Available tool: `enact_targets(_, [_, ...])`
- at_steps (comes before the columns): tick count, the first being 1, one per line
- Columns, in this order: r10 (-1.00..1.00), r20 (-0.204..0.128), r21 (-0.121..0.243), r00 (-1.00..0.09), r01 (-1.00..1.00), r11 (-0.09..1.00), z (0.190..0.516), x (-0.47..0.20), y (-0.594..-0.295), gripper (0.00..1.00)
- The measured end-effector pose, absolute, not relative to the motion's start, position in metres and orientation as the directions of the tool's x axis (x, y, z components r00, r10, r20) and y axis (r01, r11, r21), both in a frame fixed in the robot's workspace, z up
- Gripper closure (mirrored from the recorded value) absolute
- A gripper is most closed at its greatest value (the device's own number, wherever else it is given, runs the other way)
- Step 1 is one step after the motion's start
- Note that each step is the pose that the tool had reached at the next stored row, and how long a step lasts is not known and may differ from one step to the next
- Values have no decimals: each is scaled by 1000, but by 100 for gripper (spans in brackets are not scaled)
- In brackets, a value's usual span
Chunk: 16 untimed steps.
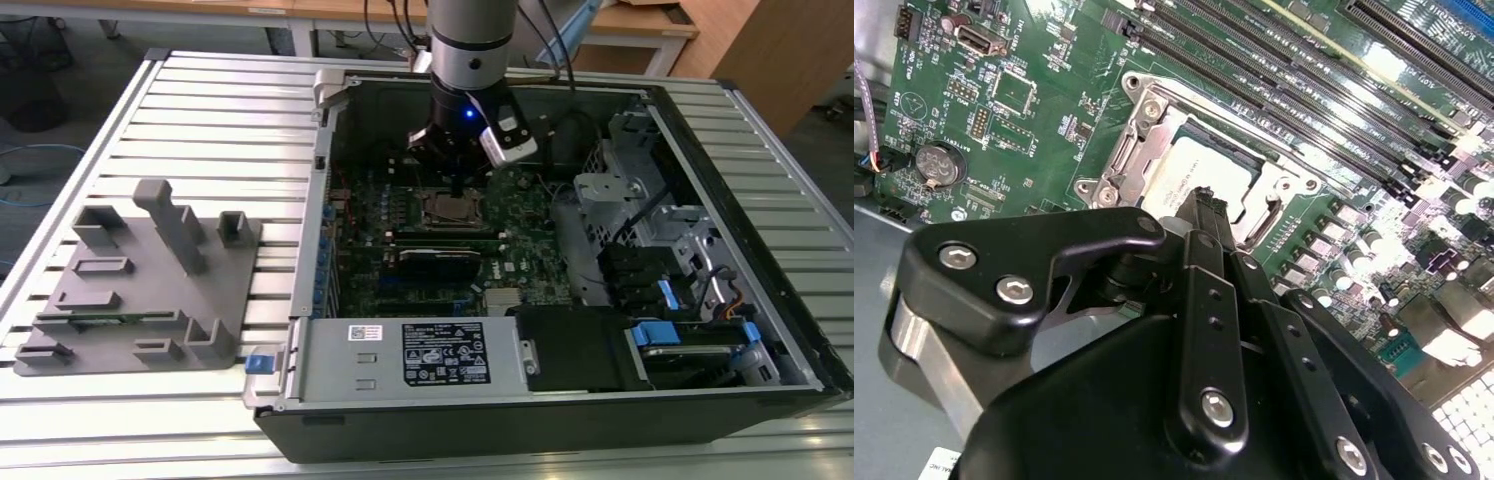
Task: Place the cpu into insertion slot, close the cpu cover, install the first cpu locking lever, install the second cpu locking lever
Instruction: 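Install the first cpu locking lever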
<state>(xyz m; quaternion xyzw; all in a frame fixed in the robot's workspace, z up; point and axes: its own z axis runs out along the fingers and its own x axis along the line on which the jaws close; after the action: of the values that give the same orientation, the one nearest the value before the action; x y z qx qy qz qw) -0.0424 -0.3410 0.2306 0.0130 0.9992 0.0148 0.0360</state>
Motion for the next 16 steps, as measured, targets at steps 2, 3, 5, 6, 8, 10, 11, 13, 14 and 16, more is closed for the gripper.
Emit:
enact_targets(2, [27, -71, 30, -997, 25, 999, 231, -42, -341, 90])
enact_targets(3, [27, -71, 31, -997, 25, 999, 231, -42, -341, 90])
enact_targets(5, [27, -71, 30, -997, 25, 999, 231, -42, -341, 90])
enact_targets(6, [27, -71, 30, -997, 25, 999, 230, -42, -341, 90])
enact_targets(8, [27, -72, 31, -997, 25, 999, 230, -44, -341, 90])
enact_targets(10, [27, -74, 30, -997, 25, 999, 230, -47, -341, 90])
enact_targets(11, [27, -76, 30, -997, 25, 999, 230, -49, -341, 90])
enact_targets(13, [27, -80, 31, -996, 25, 999, 229, -53, -341, 90])
enact_targets(14, [27, -81, 31, -996, 24, 999, 229, -55, -341, 90])
enact_targets(16, [27, -83, 31, -996, 24, 999, 229, -56, -341, 90])
